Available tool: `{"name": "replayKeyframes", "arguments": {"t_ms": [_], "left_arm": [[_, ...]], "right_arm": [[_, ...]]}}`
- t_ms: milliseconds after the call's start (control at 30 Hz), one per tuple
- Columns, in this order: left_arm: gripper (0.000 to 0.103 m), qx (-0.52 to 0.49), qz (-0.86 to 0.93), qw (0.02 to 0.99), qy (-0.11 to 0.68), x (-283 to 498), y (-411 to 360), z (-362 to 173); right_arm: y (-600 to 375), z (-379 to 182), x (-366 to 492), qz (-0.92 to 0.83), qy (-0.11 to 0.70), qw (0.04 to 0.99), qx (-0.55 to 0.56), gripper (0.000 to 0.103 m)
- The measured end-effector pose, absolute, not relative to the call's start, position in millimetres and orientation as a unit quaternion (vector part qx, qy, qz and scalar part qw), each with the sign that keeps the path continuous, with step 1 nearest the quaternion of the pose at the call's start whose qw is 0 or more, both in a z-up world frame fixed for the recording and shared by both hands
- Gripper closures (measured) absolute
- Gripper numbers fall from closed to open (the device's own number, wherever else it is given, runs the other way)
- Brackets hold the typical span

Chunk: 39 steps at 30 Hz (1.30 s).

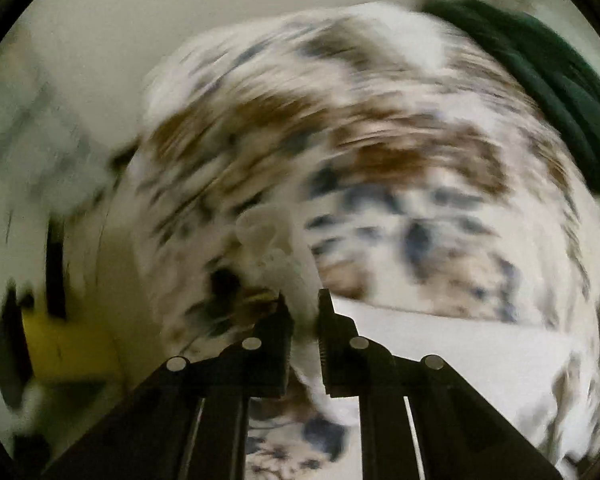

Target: Fold small clothes

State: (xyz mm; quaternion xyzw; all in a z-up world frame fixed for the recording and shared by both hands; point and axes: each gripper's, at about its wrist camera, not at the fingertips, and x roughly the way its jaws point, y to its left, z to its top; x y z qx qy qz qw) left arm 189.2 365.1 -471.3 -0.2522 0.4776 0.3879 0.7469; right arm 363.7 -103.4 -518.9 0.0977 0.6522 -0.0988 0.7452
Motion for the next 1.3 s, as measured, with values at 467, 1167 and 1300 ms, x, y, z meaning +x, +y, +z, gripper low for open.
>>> {"name": "replayKeyframes", "arguments": {"t_ms": [467,1167,1300], "left_arm": [[0.094,-0.111,0.094,0.876,0.46,353,1,-396],[0.019,-0.054,0.103,0.862,0.493,342,-77,-425],[0.018,-0.046,0.185,0.841,0.506,324,-10,-437]], "right_arm": [[-294,-496,350,-0.116,0.643,0.742,0.153,0.027],[-453,-482,307,-0.051,0.625,0.715,0.309,0.027],[-420,-483,346,-0.012,0.624,0.712,0.322,0.027]]}}
